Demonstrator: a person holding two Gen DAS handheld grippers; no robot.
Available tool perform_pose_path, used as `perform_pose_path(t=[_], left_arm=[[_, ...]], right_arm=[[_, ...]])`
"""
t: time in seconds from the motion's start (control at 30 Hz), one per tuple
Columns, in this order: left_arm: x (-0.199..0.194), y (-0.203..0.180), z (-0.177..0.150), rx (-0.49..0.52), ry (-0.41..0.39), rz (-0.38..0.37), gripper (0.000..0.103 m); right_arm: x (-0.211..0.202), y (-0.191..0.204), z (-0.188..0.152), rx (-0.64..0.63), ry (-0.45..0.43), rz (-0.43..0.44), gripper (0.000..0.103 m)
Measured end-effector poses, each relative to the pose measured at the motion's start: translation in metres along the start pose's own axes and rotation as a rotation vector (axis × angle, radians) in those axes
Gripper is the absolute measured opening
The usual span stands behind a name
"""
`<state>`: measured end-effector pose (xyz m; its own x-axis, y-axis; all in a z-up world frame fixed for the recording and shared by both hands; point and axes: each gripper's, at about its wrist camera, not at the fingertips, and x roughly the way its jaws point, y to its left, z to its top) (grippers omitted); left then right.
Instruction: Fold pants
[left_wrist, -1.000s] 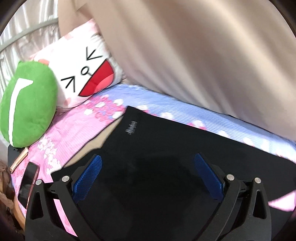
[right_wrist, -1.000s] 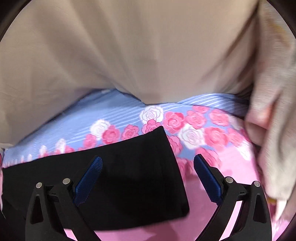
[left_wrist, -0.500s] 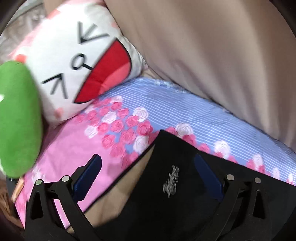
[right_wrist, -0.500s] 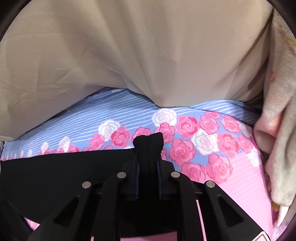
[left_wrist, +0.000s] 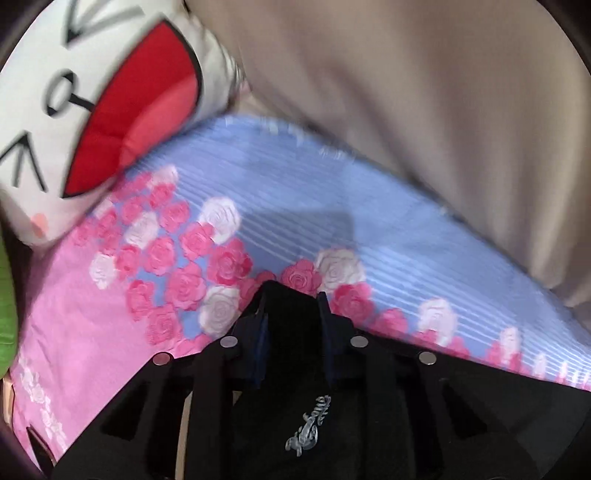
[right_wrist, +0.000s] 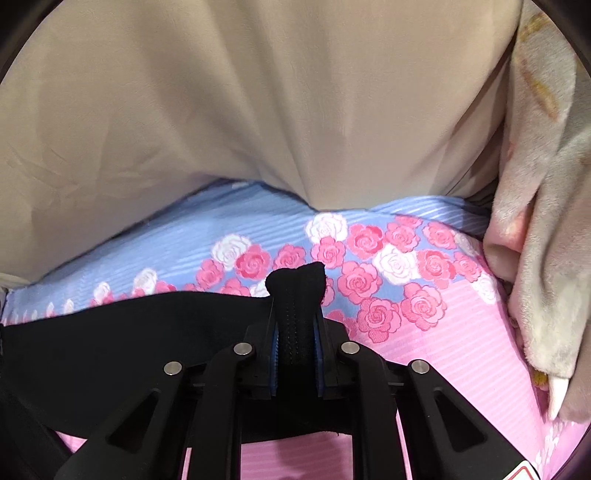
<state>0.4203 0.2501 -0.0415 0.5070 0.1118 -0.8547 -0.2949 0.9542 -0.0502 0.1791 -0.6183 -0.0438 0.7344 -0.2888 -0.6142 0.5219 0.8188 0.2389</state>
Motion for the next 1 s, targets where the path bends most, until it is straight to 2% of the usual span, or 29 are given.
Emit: perform_pose_path(t=[0.1, 0.2, 0.33, 0.4, 0.47, 0.57, 0.63, 0.7, 0.73, 0.77, 0.8, 0.83, 0.9, 1.0], left_arm=[[-0.061, 0.011, -0.011, 0.007, -0.094, -0.084, 0.021], [-0.135, 0.025, -0.040, 0.049, -0.179, -0.139, 0.021], [-0.207, 0.049, -0.097, 0.116, -0.235, -0.131, 0.021], [-0.219, 0.065, -0.121, 0.127, -0.226, -0.101, 0.022], [-0.217, 0.080, -0.146, 0.124, -0.196, -0.062, 0.023], [-0.186, 0.098, -0.184, 0.118, -0.079, -0.021, 0.029], [-0.164, 0.109, -0.195, 0.094, -0.044, 0.021, 0.045], [-0.162, 0.117, -0.205, 0.035, -0.041, 0.039, 0.058], [-0.168, 0.123, -0.209, -0.018, -0.056, -0.001, 0.068], [-0.174, 0.125, -0.211, -0.043, -0.065, -0.039, 0.076], [-0.179, 0.129, -0.215, -0.084, -0.075, -0.098, 0.092], [-0.183, 0.129, -0.218, -0.109, -0.073, -0.130, 0.095], [-0.179, 0.124, -0.224, -0.125, -0.050, -0.189, 0.095], [-0.159, 0.110, -0.228, -0.148, 0.000, -0.201, 0.095]], right_arm=[[-0.030, 0.004, -0.001, -0.024, -0.047, 0.010, 0.012], [-0.073, 0.007, -0.009, -0.056, -0.102, 0.035, 0.011], [-0.133, 0.003, -0.034, -0.088, -0.175, 0.074, 0.011], [-0.158, -0.003, -0.056, -0.104, -0.186, 0.085, 0.011], [-0.173, -0.011, -0.087, -0.131, -0.167, 0.073, 0.011], [-0.166, -0.026, -0.134, -0.148, -0.076, 0.038, 0.012], [-0.155, -0.036, -0.159, -0.139, -0.011, 0.009, 0.016], [-0.155, -0.041, -0.176, -0.119, -0.004, -0.007, 0.019], [-0.158, -0.042, -0.181, -0.110, -0.010, -0.005, 0.022], [-0.163, -0.041, -0.185, -0.103, -0.021, -0.006, 0.030], [-0.172, -0.040, -0.188, -0.101, -0.045, -0.030, 0.038], [-0.178, -0.038, -0.189, -0.102, -0.061, -0.044, 0.039], [-0.191, -0.038, -0.193, -0.087, -0.093, -0.055, 0.041], [-0.211, -0.040, -0.200, -0.032, -0.138, -0.049, 0.047]])
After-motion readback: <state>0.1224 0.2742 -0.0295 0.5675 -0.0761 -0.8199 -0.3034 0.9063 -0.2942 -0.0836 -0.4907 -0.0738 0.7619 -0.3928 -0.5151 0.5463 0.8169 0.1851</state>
